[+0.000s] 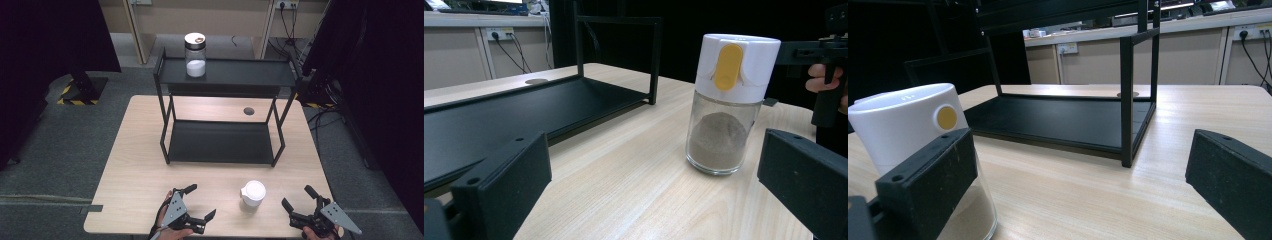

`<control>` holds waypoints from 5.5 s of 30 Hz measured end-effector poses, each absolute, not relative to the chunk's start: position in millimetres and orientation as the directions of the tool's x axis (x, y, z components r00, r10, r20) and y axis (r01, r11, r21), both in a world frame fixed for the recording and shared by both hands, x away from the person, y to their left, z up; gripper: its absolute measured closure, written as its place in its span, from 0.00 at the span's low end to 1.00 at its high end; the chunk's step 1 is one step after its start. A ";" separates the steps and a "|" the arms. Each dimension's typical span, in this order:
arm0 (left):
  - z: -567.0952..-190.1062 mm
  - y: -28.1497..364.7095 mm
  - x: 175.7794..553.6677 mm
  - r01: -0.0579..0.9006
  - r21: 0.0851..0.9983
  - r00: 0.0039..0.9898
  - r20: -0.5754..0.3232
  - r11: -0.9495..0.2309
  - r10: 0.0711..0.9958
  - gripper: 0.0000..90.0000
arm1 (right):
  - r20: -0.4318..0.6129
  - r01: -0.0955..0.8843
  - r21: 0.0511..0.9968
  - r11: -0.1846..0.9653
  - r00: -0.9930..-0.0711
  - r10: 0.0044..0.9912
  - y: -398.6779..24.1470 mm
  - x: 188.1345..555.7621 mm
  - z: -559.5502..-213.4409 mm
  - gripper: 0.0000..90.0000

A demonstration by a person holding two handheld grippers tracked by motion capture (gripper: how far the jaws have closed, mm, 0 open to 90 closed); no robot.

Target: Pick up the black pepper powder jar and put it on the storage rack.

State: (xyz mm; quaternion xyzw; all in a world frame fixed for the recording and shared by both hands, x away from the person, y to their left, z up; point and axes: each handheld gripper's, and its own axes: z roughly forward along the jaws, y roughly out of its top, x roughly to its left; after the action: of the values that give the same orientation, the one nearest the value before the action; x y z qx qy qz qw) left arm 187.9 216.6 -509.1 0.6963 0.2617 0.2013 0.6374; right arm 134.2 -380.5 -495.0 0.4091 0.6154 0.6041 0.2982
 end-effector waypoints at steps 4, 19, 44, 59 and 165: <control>-509.3 216.5 187.4 0.106 0.993 0.783 -0.053 -0.049 0.620 0.00 | 0.126 0.142 0.988 -0.064 -0.489 0.863 -380.4 134.1 -495.0 0.00; -509.4 215.2 187.1 0.105 0.993 0.787 -0.052 -0.051 0.615 0.00 | 0.124 0.144 0.988 -0.060 -0.492 0.862 -380.3 134.7 -495.0 0.00; -509.6 216.3 186.6 0.102 0.994 0.781 -0.054 -0.042 0.622 0.00 | 0.113 0.137 0.989 -0.047 -0.527 0.843 -377.1 135.1 -494.8 0.00; -509.2 214.6 187.2 0.100 0.994 0.784 -0.052 -0.043 0.619 0.00 | 0.093 0.134 0.991 -0.015 -0.596 0.798 -364.0 138.2 -494.8 0.00; -512.5 218.8 191.5 0.119 0.993 0.768 -0.080 -0.018 0.635 0.00 | -0.055 0.089 0.980 0.176 -0.735 0.676 -305.0 176.1 -441.6 0.34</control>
State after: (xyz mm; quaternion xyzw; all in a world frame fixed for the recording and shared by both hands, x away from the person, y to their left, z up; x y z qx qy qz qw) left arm 191.5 218.8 -512.5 0.6848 0.2752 0.2002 0.6444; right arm 176.1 -305.0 -441.6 0.2637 0.7246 0.5853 0.2507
